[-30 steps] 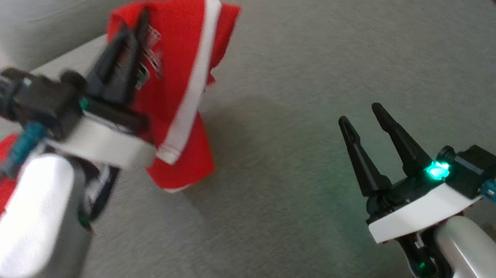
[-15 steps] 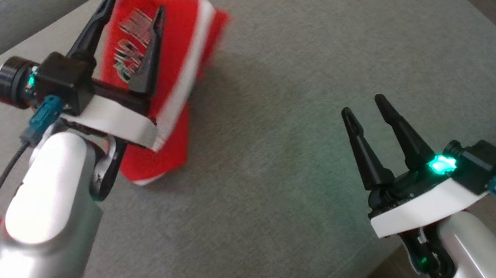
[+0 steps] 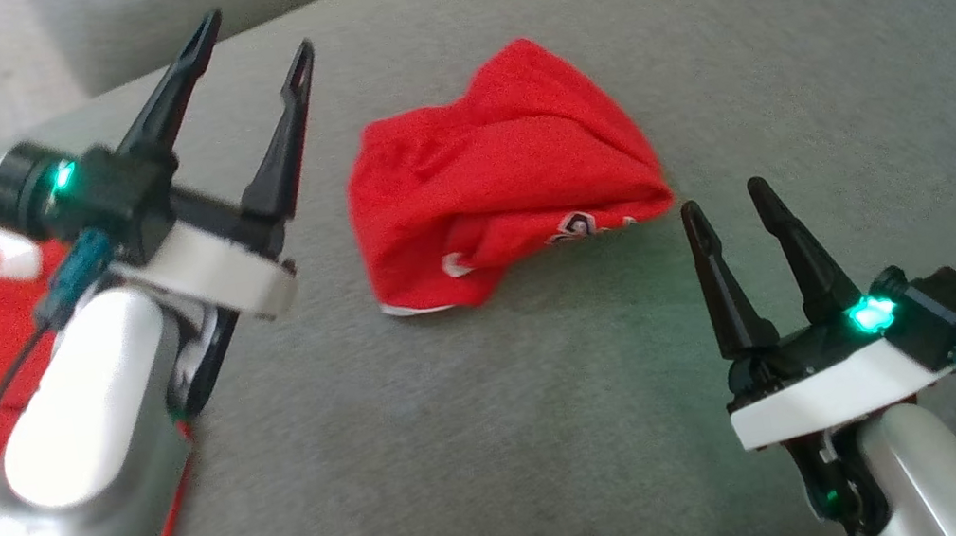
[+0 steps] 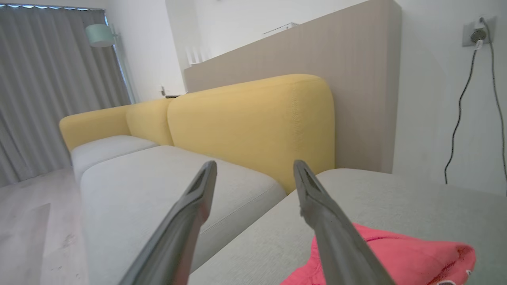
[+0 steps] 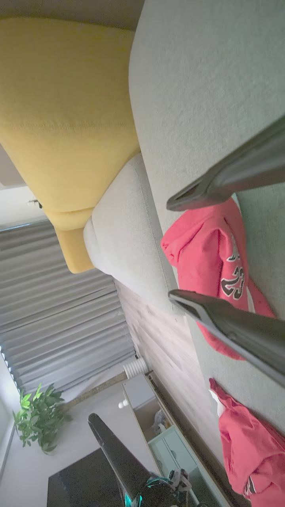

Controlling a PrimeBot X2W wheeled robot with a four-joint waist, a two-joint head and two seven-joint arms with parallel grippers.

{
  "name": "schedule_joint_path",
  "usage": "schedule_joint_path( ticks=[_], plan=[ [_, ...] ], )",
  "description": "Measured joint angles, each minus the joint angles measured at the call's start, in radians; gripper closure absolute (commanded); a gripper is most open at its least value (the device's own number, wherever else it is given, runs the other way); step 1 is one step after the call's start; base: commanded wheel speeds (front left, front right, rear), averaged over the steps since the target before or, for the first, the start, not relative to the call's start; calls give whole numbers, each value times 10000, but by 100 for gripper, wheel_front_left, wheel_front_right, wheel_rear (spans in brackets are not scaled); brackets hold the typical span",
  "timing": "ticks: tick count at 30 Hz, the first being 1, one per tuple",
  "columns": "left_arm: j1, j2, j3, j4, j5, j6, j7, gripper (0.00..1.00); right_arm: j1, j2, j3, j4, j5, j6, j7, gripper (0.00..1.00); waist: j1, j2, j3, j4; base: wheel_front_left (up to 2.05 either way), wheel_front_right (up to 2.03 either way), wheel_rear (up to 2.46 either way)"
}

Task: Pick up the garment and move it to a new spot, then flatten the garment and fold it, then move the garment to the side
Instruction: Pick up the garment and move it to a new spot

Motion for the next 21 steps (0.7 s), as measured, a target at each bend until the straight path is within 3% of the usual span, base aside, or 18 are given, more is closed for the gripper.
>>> schedule_joint_path(
  ticks=[6,13,18,21],
  plan=[
    [1220,224,259,-263,-48,784,-441,0,94,-2,-142,84,-174,0,0,0,0,0,-369,820,0,0,0],
    [3836,253,752,-345,-364,1900,-951,0,460,-2,-410,259,-435,0,0,0,-1,0,-781,1891,0,0,0],
    [5404,-259,1344,-821,-368,2437,-1024,0,767,0,-545,412,-683,0,0,0,-1,0,-1045,2628,0,0,0],
    [5882,-619,1898,-1227,-447,2541,-1026,0,802,2,-640,416,-798,0,0,0,-1,0,-1129,2876,0,0,0]
  ],
)
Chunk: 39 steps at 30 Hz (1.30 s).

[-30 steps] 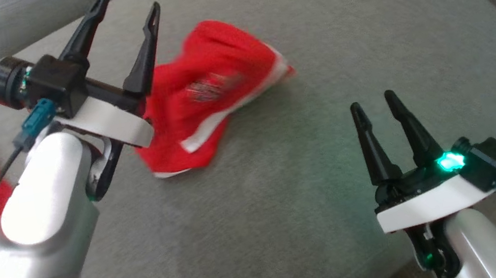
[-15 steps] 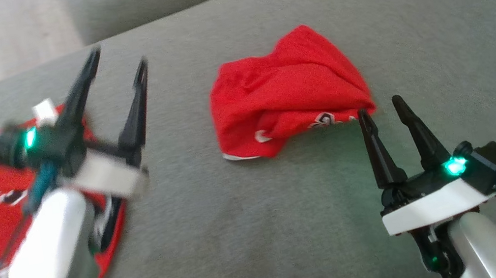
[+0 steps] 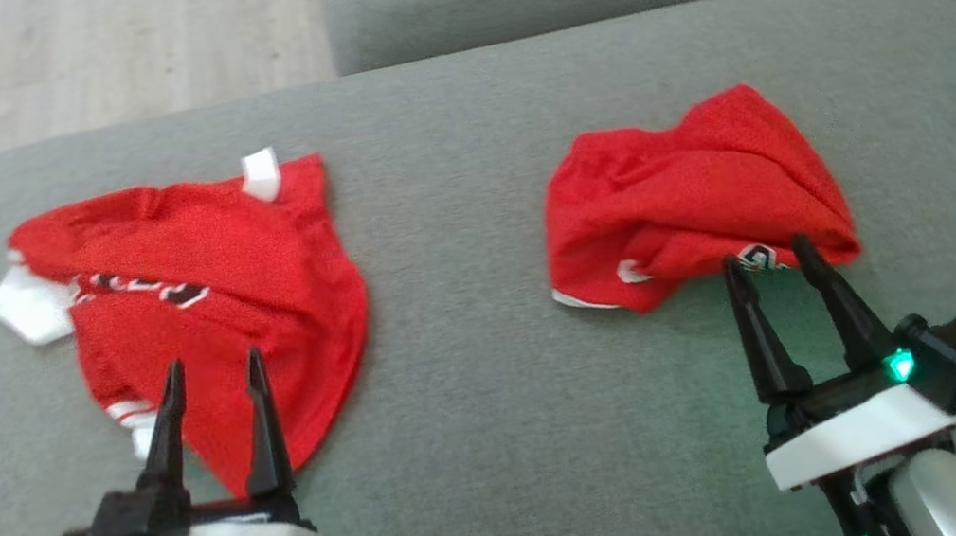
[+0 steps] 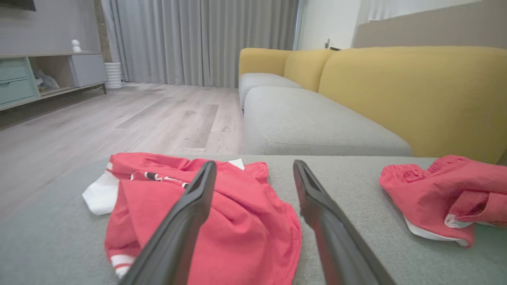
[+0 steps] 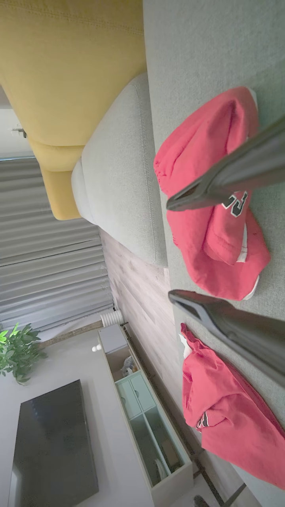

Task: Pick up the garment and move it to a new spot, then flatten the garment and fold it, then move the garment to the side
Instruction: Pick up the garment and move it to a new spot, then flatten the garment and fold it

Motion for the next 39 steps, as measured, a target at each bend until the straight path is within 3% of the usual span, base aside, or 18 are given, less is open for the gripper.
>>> schedule_joint_path(
  ticks=[7,13,24,34,35,36,37,39],
  plan=[
    [631,-713,662,-303,729,-483,0,0,130,2,-150,339,-535,0,0,0,1,0,-193,698,0,0,0],
    [575,-1151,965,-180,1083,-995,0,0,-52,2,-148,1946,-1964,0,334,0,2,0,-11,904,0,0,0],
    [146,-1687,1425,221,1632,-1661,-2,0,-2196,-12,-441,3850,-3674,0,1910,0,3,0,729,1397,0,0,0],
    [-122,-2082,1756,512,1975,-2048,-2,0,-3269,-12,-788,4913,-4913,0,2247,0,3,0,1120,1813,0,0,0],
    [-134,-2111,1791,529,2023,-2059,-2,0,-3343,-12,-803,4999,-4963,0,2263,28,3,0,1118,1824,0,0,0],
    [-151,-2134,1831,558,2054,-2098,-2,0,-3395,-12,-802,5064,-4957,0,2245,84,3,0,1102,1826,0,0,0],
    [-171,-2146,1871,585,2056,-2127,-2,0,-3416,-12,-798,5122,-4930,0,2232,100,3,0,1074,1821,0,0,0],
    [-176,-2163,1965,619,2138,-2127,-2,0,-3410,-12,-763,5248,-4778,0,2105,100,3,0,995,1785,0,0,0]
  ],
)
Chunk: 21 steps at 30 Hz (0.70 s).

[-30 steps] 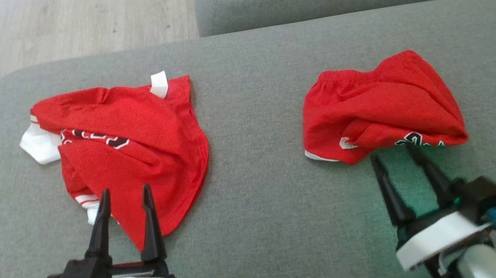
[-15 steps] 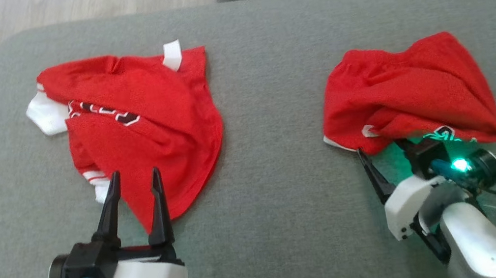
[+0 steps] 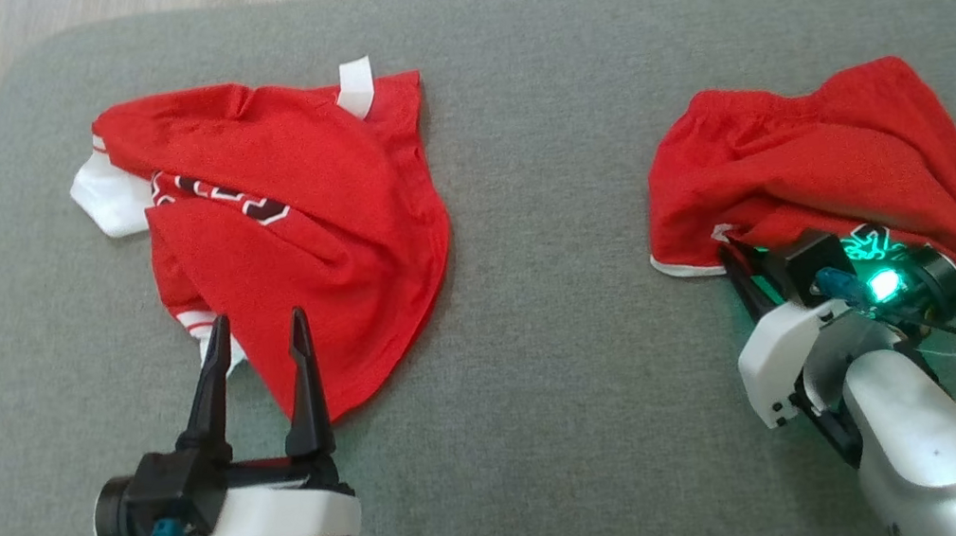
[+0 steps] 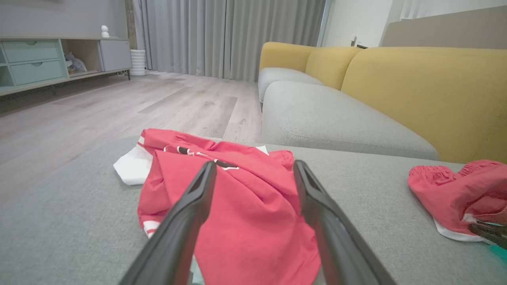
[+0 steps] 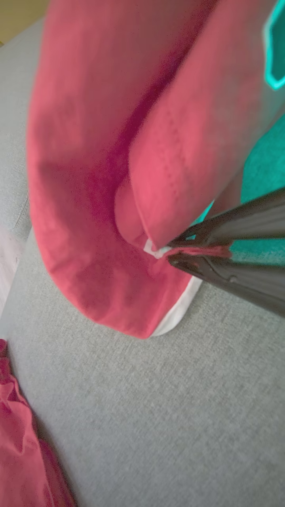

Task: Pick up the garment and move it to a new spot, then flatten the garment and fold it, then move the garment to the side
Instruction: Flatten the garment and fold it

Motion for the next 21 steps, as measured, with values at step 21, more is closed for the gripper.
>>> schedule_joint_path(
  ticks=[21],
  plan=[
    [759,-155,301,226,428,-270,-29,0,-2142,-61,1753,-1866,4963,0,-1177,100,-3,0,-1824,-429,0,0,0]
  ],
)
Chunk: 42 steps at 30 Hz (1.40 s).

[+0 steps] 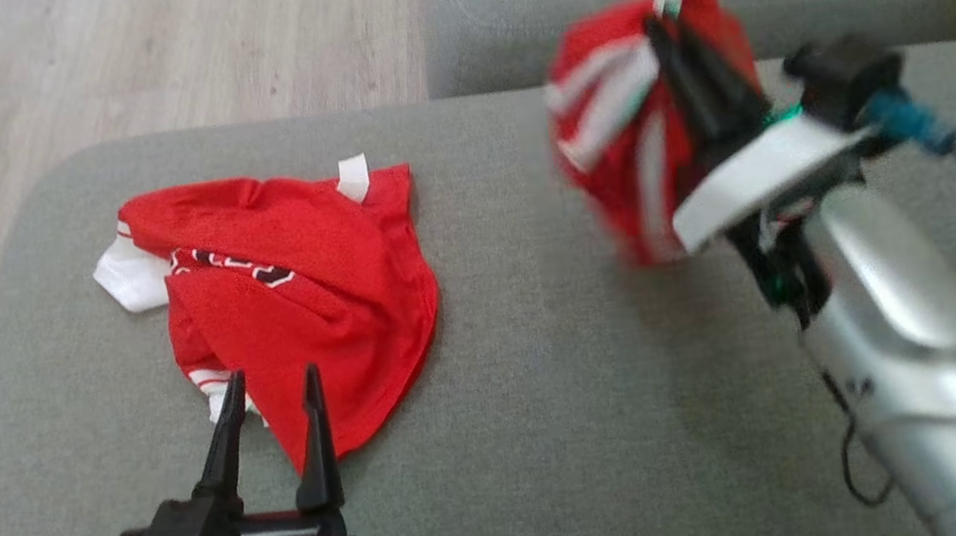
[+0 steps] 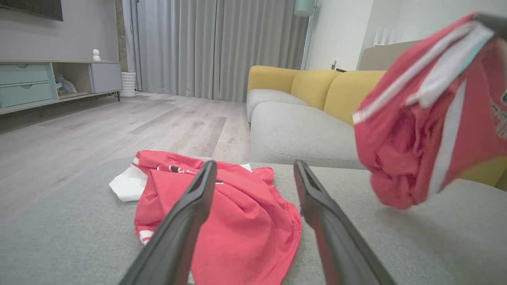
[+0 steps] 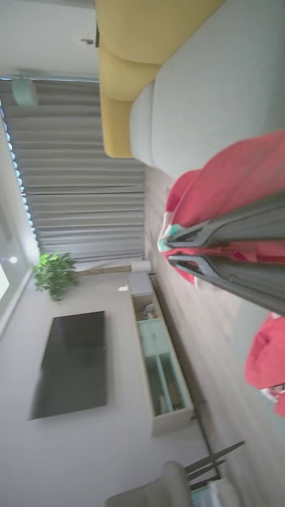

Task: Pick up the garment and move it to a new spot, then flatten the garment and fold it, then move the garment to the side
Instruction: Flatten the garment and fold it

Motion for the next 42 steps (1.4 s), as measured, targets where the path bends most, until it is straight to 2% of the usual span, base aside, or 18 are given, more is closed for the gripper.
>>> schedule_joint_path(
  ticks=[4,6,9,12,15,16,17,19,22,25,29,33,38,39,42],
  plan=[
    [306,50,94,-4,2,4,0,0,-555,10,-443,-301,1561,0,-15,100,0,0,-183,-84,0,0,0],
    [355,54,115,-4,4,6,0,0,-579,10,-734,-234,1914,0,-38,100,0,0,-200,-121,0,0,0],
    [444,52,121,-33,92,6,0,0,-433,-35,-1708,667,2508,0,184,100,0,0,-228,-250,0,0,0],
    [449,46,98,-130,92,4,-2,0,144,-33,-2692,1887,2393,0,334,100,0,0,-110,-355,0,0,0],
    [438,38,31,-186,96,-4,-2,0,860,-15,-3958,3503,1749,0,343,100,2,0,129,-446,0,0,0],
    [430,40,23,-201,107,-4,-2,0,1029,-10,-4454,4080,1388,0,318,97,2,0,218,-483,0,0,0],
    [420,42,21,-213,121,-6,-2,0,1140,-10,-4980,4577,909,0,198,0,2,0,308,-522,0,0,0],
    [353,40,13,-217,165,-8,-2,0,1142,-8,-5985,5239,-151,0,-46,0,2,0,479,-599,0,0,0],
    [147,40,15,-226,165,-8,-2,0,896,8,-7204,5400,-1432,0,-466,0,3,0,671,-706,0,0,0],
    [-6,33,15,-240,165,-10,-2,0,333,-4,-7484,5381,-1760,0,-719,0,3,0,772,-814,0,0,0],
    [-37,25,12,-232,163,-92,-2,0,-12,-12,-6456,4581,-2063,0,-899,0,3,0,790,-918,0,0,0],
    [-39,4,29,-268,161,-92,-12,0,571,-10,-4763,2297,-1728,0,-901,0,3,0,748,-1027,0,0,0],
    [-35,-50,36,-305,159,-90,-13,0,2750,4,-3411,-150,-941,0,-928,0,2,0,642,-1090,0,0,0],
    [-34,-63,46,-339,159,-82,-13,0,3685,17,-3103,-727,-596,0,-928,0,2,0,641,-1097,0,0,0],
    [-29,-73,56,-355,159,-81,-13,0,4475,46,-2849,-1239,-378,0,-928,0,2,0,680,-1121,0,0,0]
  ],
)
